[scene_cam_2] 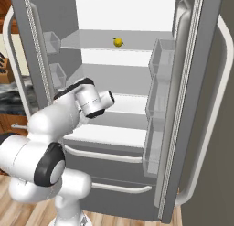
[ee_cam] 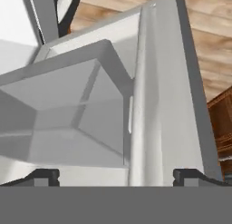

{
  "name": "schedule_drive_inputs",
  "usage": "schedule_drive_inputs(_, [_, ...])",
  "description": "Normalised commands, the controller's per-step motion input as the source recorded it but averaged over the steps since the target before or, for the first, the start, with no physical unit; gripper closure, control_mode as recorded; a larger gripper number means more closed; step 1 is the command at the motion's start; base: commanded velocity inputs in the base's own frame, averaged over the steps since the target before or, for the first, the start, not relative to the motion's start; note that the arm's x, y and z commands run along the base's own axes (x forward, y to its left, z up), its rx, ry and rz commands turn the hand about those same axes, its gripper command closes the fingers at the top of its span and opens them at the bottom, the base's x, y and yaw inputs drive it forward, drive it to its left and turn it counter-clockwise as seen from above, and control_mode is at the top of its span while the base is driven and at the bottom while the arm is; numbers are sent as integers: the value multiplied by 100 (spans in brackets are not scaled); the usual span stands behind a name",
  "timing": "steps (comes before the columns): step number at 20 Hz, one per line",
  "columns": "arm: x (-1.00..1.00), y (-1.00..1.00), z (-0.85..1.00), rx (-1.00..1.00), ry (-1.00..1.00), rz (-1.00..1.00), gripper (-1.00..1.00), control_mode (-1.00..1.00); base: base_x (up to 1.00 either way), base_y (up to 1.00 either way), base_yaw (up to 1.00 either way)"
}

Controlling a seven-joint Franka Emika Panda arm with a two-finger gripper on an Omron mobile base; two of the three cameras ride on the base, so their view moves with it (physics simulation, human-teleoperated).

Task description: Retrieve a lemon from the fridge and place it on the cutting board with the fish.

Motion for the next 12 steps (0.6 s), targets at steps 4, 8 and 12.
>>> schedule_drive_inputs(4, [7,59,-4,3,8,0,-100,-100,0,0,0])
schedule_drive_inputs(8, [-8,49,0,5,2,0,-100,-100,0,0,0])
schedule_drive_inputs(12, [-41,57,0,5,2,0,-100,-100,0,0,0])
